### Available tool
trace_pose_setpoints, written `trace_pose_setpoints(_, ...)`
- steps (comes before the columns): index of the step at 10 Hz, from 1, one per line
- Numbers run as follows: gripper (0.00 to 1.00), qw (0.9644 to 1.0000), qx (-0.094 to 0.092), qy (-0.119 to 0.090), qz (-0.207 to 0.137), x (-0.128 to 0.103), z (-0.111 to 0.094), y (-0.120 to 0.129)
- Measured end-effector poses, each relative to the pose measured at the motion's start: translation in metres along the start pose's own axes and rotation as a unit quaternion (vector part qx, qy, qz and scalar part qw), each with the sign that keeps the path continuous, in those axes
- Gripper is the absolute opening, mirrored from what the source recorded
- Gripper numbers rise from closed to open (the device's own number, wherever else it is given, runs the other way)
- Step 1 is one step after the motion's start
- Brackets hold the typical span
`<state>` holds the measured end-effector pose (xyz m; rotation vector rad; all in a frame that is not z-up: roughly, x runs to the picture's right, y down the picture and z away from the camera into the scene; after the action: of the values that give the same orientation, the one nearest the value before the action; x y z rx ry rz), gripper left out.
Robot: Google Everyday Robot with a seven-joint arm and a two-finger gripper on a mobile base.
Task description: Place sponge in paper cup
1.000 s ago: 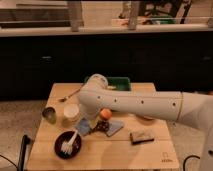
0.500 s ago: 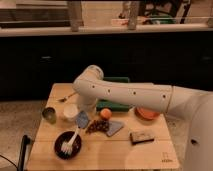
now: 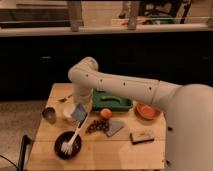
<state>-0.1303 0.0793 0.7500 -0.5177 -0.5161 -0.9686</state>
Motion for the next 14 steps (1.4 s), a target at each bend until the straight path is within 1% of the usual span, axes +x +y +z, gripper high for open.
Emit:
trace_pose_setpoints(2,0.0,0.9997,-0.002,-0.007,-0.024,0.001,0.002,-0.016)
trace_pose_setpoints(4,0.0,0.999,-0.001,-0.015,-0.042,0.003,0.005,-0.027)
trace_pose_setpoints(7,0.0,0.9978,0.001,-0.028,-0.06,0.002,0.011,-0.037)
trace_pose_setpoints(10,0.0,0.9961,0.0,-0.042,-0.078,0.0,0.022,-0.05)
trace_pose_setpoints(12,0.0,0.9953,-0.001,-0.048,-0.084,0.0,0.028,-0.056)
trace_pose_setpoints(13,0.05,0.9952,0.0,-0.05,-0.084,0.001,0.031,-0.059)
trace_pose_setpoints(14,0.15,0.9951,0.0,-0.055,-0.083,0.002,0.034,-0.06)
